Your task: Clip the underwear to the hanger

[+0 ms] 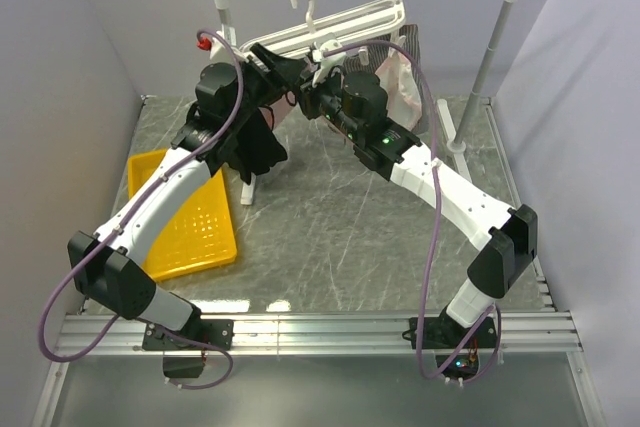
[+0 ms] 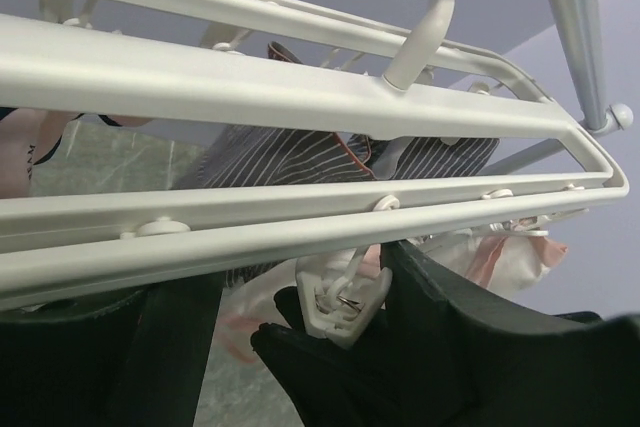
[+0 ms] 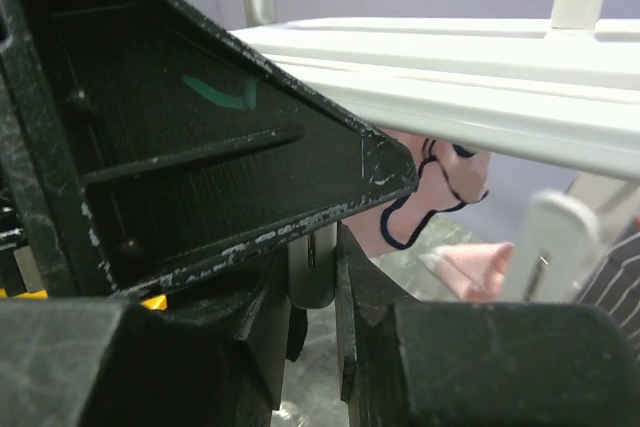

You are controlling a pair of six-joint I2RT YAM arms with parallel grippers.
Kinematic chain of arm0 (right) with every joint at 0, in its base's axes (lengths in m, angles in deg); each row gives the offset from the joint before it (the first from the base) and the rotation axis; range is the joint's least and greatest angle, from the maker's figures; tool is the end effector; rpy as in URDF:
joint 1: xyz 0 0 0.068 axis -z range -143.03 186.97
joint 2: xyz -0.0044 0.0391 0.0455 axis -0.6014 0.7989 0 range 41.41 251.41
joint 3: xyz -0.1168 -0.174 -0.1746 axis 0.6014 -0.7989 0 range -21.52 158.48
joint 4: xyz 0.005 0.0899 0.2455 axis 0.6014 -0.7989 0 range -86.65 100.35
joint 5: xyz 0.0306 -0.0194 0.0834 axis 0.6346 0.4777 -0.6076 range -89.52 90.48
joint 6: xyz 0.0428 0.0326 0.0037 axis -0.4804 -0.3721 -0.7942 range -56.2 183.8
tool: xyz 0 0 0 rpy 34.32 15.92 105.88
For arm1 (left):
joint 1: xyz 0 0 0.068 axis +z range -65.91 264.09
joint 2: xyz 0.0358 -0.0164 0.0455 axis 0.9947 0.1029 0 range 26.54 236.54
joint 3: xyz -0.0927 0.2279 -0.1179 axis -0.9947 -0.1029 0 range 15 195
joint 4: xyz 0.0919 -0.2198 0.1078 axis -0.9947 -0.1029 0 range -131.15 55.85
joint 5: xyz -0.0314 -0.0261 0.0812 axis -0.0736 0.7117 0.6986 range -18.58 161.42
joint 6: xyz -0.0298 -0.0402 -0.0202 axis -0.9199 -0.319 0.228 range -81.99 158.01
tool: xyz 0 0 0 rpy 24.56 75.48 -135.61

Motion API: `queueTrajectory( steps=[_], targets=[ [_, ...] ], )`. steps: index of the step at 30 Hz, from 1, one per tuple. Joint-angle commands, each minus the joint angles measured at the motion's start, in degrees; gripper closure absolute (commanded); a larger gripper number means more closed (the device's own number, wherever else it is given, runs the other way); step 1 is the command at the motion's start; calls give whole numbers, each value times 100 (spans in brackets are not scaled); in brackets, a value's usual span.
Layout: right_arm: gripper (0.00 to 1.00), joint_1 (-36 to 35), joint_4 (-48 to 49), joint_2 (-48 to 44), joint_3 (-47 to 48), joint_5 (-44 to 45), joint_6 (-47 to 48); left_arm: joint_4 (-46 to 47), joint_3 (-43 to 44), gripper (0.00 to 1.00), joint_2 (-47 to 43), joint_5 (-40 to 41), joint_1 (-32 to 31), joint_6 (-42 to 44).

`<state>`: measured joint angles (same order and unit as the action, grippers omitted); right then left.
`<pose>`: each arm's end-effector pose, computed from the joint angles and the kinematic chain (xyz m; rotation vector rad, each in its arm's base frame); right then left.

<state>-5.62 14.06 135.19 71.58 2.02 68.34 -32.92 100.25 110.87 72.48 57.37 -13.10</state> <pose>0.2896 0.2650 0.4398 -0.5955 1.4198 0.5096 0.3107 -0.1557 0.4442 -0.3600 1.5920 -1.0527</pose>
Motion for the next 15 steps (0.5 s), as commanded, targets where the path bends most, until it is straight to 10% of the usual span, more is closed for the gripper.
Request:
queueTrajectory(
  steps=[1,8,11,15],
  targets=[
    [100,-57,51,-114,156,-409,-286,474,-334,35,-242,-167,132,356],
    [98,-30,105,-185,15,-1015,-269,790,-413,71,-93,-747,360,400],
    [66,5,-89,-263,-55,-1191,-225,896,-413,78,-14,-984,431,444],
    [54,495,-282,-614,-257,-1882,-443,1045,-509,81,-14,-1335,571,637]
  ],
)
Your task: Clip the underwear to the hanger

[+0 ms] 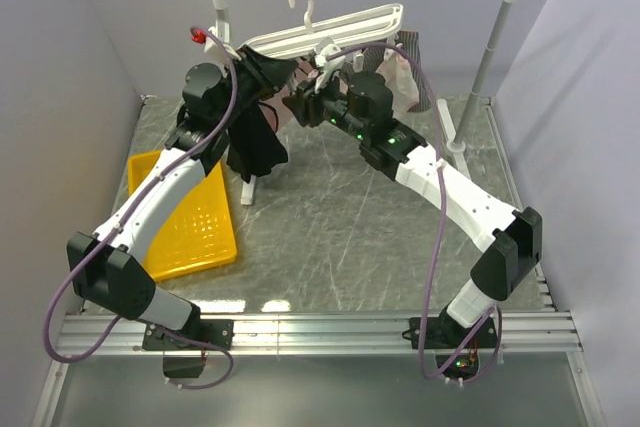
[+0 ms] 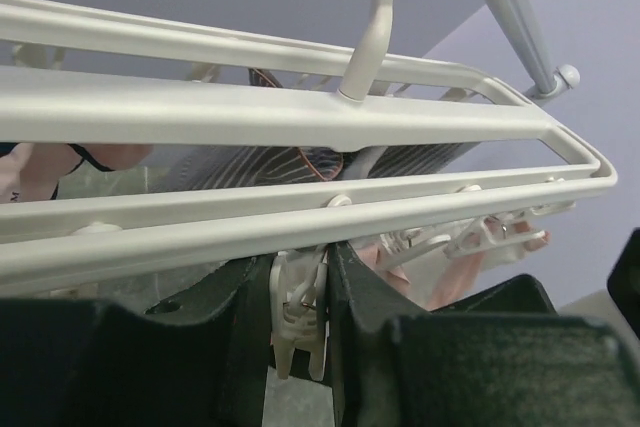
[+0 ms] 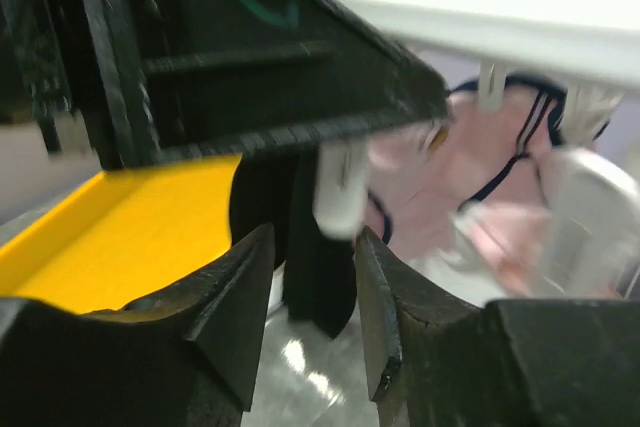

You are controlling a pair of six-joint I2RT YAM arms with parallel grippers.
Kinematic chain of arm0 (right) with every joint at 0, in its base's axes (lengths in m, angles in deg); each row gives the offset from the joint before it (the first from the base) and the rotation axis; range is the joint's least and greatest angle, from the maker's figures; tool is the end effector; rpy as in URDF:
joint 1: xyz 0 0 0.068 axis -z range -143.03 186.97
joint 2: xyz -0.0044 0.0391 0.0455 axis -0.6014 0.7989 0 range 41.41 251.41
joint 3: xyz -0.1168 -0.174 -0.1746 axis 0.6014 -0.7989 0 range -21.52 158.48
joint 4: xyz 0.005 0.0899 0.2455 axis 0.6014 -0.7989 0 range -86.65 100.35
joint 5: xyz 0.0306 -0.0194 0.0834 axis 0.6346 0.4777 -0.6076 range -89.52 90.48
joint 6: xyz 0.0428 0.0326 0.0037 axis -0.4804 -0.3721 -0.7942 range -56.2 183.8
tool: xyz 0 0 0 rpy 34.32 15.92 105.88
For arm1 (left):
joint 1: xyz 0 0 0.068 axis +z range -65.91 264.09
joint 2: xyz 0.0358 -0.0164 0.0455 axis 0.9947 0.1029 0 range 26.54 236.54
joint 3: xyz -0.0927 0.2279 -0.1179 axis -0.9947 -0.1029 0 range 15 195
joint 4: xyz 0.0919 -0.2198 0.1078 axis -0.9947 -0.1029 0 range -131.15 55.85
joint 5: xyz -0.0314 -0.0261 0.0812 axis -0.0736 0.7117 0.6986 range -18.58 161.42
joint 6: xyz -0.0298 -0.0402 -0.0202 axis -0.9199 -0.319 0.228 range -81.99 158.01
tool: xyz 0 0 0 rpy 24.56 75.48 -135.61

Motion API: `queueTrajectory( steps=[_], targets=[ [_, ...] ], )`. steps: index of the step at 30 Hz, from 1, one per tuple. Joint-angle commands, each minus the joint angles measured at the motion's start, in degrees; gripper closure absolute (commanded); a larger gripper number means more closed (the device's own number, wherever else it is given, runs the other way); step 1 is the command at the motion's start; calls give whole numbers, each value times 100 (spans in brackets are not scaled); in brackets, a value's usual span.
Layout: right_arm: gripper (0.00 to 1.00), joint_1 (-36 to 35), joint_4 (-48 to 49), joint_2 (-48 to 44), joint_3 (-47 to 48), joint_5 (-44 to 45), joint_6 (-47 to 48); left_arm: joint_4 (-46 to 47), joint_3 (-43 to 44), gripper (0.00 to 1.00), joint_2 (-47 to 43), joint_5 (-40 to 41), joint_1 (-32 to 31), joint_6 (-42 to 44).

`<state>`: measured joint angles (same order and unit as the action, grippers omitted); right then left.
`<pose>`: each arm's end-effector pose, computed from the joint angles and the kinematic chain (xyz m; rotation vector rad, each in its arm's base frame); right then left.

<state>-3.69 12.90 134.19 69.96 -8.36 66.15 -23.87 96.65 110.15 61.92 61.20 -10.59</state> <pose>0.2910 0.2572 0.4340 -0.6957 1.4248 0.6455 0.3161 -0.1398 0.4432 -0.1961 1.5176 -1.1321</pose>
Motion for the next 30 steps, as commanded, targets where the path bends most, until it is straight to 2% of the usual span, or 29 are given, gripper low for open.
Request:
queueTrajectory(
  steps=[1,5,7,10,16,19,24,27,28,30],
  targets=[
    [54,427,-202,-549,-95,-1030,-444,167,-184,82,50,-403,206,491],
    [54,867,-308,-664,106,-1690,-1104,316,-281,79,41,-728,215,773],
    [54,902,-263,-717,176,-1849,-1394,492,-333,73,58,-930,215,896],
    [54,911,-264,-620,395,-1850,-1798,536,-334,68,102,-932,215,1036],
    [56,902,-588,-190,897,-1911,-2203,562,-211,66,173,-1045,224,852],
    [58,815,-860,-49,1064,-1832,-2055,510,-132,65,190,-1028,224,791],
    [57,604,-888,-119,881,-1200,-1220,527,-105,64,155,-966,233,711],
    [56,604,-765,-163,705,-1085,-1000,624,-140,59,129,-958,233,755],
    [55,586,-747,-172,652,-1067,-939,624,-149,54,138,-975,242,755],
    [53,595,-625,-207,582,-1049,-736,676,-166,50,129,-1036,294,703]
  ],
)
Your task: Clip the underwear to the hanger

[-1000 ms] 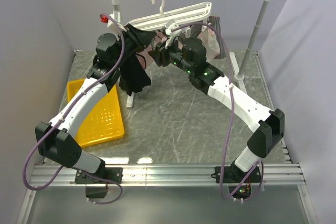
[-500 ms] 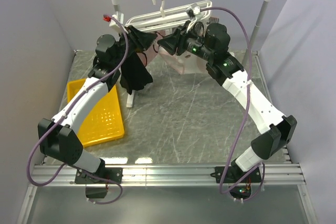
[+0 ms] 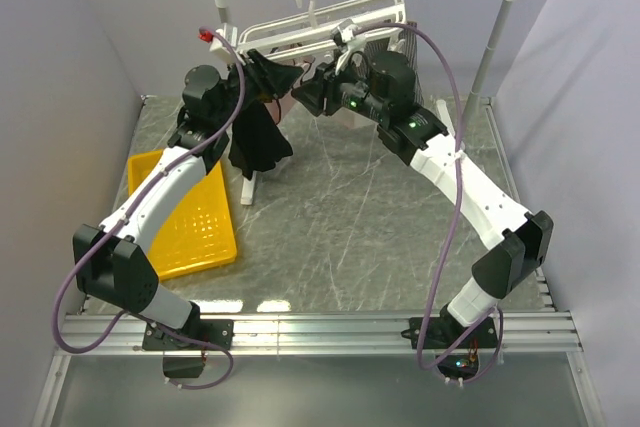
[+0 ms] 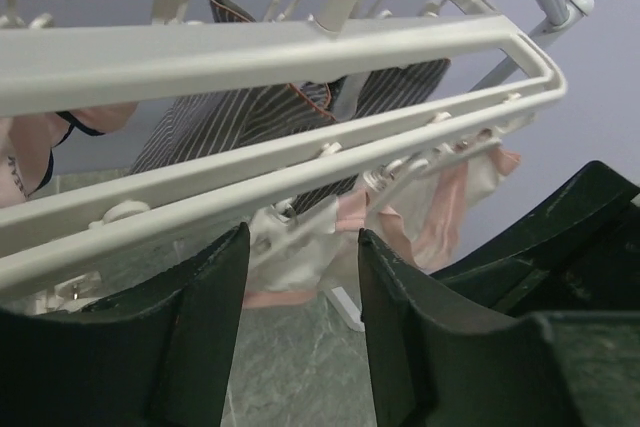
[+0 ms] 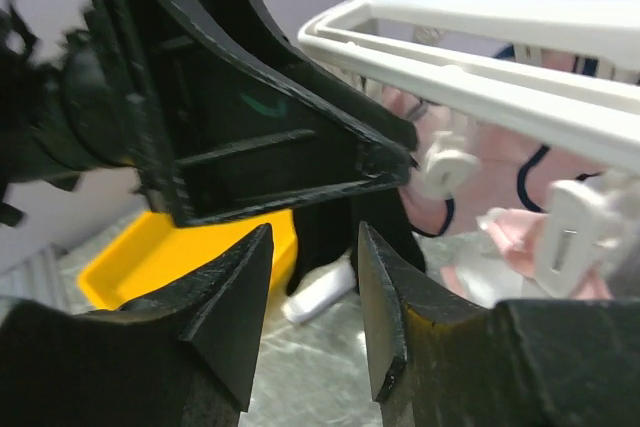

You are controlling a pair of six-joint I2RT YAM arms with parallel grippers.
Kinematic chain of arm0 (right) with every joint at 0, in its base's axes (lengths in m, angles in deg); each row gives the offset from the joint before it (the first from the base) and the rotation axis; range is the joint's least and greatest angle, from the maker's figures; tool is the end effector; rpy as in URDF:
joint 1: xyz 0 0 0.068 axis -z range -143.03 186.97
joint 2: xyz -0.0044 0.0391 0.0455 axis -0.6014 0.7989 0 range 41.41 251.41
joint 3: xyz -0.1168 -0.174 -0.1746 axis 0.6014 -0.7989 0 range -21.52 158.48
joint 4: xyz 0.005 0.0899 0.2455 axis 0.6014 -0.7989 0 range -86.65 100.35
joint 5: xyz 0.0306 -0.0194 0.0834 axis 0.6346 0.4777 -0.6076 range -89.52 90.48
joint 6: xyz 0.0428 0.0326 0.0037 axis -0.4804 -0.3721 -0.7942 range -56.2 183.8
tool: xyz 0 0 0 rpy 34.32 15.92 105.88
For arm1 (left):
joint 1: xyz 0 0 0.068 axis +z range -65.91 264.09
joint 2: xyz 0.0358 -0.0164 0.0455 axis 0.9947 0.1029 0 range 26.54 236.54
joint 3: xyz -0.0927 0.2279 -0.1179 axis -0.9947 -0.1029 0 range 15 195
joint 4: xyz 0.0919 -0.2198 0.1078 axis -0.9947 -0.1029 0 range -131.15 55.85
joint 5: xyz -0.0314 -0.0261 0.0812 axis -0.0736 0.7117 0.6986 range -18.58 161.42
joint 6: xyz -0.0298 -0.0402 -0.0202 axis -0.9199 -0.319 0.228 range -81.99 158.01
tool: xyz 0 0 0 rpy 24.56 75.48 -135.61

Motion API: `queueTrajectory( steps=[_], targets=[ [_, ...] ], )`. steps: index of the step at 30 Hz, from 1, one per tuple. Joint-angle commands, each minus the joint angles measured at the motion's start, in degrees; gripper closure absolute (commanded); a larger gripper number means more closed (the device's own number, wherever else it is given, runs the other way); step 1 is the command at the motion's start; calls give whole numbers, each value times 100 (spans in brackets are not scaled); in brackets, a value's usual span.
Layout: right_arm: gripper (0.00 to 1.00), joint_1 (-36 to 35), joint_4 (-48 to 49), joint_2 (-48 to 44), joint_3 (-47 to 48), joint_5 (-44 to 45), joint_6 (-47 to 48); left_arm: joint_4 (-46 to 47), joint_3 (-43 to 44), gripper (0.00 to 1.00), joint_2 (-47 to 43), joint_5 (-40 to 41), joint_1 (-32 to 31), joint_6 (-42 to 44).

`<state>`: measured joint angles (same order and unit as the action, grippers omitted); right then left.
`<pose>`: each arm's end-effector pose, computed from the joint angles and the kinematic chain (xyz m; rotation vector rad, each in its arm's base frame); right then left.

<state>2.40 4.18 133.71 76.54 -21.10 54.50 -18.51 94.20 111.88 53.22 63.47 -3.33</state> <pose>0.3017 0.2239 0.4608 -0.6540 1.5147 0.8879 0.3284 -0.1354 0.4278 0.0094 1.5093 -1.1054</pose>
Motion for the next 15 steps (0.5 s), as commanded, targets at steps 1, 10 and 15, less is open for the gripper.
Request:
queueTrajectory(
  steps=[1,10,15],
  targets=[
    [53,-15,292,-167,-129,233,516,167,61,46,-53,-202,76,-32],
    [53,11,802,-528,-647,444,1193,861,-396,28,-474,-667,208,222],
    [53,46,1126,-607,-823,1331,1018,835,-642,24,-878,-914,216,697]
  ],
)
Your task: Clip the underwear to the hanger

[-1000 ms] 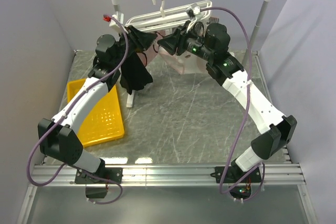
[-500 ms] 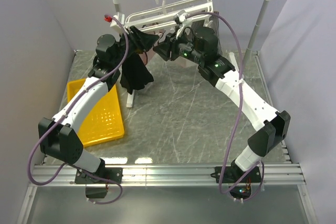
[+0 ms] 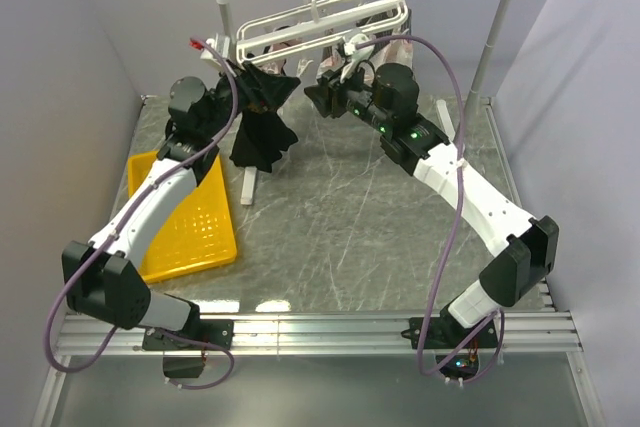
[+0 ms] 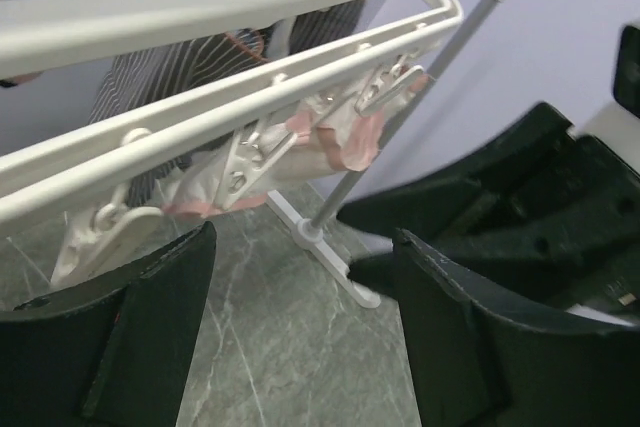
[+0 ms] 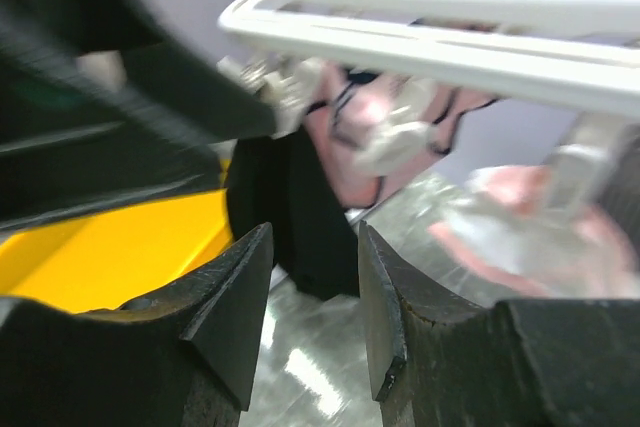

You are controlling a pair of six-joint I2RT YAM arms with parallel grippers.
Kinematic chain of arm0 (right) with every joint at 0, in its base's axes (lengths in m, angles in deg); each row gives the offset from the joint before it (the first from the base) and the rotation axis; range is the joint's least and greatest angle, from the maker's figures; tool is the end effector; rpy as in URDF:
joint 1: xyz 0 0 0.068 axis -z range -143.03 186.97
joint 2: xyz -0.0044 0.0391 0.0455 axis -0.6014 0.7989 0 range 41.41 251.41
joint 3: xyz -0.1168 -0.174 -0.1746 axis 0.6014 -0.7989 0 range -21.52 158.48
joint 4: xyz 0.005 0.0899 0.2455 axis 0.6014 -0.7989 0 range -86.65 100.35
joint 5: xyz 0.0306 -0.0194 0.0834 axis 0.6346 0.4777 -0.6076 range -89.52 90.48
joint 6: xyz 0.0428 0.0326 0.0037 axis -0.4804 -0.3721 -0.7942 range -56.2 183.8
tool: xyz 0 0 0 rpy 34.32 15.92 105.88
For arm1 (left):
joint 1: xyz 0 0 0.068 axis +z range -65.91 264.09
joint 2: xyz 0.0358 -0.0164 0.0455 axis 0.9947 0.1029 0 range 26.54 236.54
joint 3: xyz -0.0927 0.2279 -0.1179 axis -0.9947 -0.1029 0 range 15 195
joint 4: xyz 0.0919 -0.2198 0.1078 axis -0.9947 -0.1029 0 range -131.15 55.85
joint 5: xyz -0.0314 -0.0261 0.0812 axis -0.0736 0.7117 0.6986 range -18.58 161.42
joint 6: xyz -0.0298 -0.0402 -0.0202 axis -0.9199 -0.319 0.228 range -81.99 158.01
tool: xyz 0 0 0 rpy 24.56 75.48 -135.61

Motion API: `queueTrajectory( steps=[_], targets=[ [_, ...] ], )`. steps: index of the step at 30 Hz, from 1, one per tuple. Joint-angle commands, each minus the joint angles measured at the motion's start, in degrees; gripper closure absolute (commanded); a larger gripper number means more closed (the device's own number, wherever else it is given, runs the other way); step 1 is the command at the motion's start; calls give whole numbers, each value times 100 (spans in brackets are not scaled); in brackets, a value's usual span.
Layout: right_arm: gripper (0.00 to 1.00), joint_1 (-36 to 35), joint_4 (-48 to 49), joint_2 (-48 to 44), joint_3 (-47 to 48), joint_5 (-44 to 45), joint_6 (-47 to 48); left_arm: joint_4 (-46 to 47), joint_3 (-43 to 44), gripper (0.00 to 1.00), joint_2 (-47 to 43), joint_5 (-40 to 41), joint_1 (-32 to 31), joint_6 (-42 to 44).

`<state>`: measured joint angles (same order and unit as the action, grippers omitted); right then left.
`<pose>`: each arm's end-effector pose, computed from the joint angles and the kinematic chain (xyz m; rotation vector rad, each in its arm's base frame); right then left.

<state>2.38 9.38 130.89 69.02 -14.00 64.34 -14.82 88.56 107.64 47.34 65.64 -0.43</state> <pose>0.2995 0.2174 0.4422 -0.6751 1.4598 0.6617 0.3125 -0.1196 0.4234 0.1212 1.4707 -1.1041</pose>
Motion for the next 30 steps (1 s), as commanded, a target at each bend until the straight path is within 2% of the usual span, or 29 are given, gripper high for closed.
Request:
queueTrajectory(
  steps=[1,4,7,10,19,25,30],
  targets=[
    [53,49,694,-351,-202,691,26,457,-113,23,-490,-343,0,468],
    [53,66,1011,-430,-379,737,-27,431,-184,21,-683,-404,0,582],
    [52,189,1169,-387,-388,115,-10,414,-228,19,-867,-676,0,811],
    [46,320,1275,-238,-266,-412,-10,387,-289,17,-1104,-739,26,855],
    [44,453,1732,290,-72,-801,-18,334,-430,13,-1421,-1160,123,846],
    [43,462,1951,597,139,-784,-1,659,-1334,15,-1746,-1600,114,1645],
    [40,453,2390,756,113,-872,61,774,-1467,11,-1624,-2065,114,2120]
  ],
)
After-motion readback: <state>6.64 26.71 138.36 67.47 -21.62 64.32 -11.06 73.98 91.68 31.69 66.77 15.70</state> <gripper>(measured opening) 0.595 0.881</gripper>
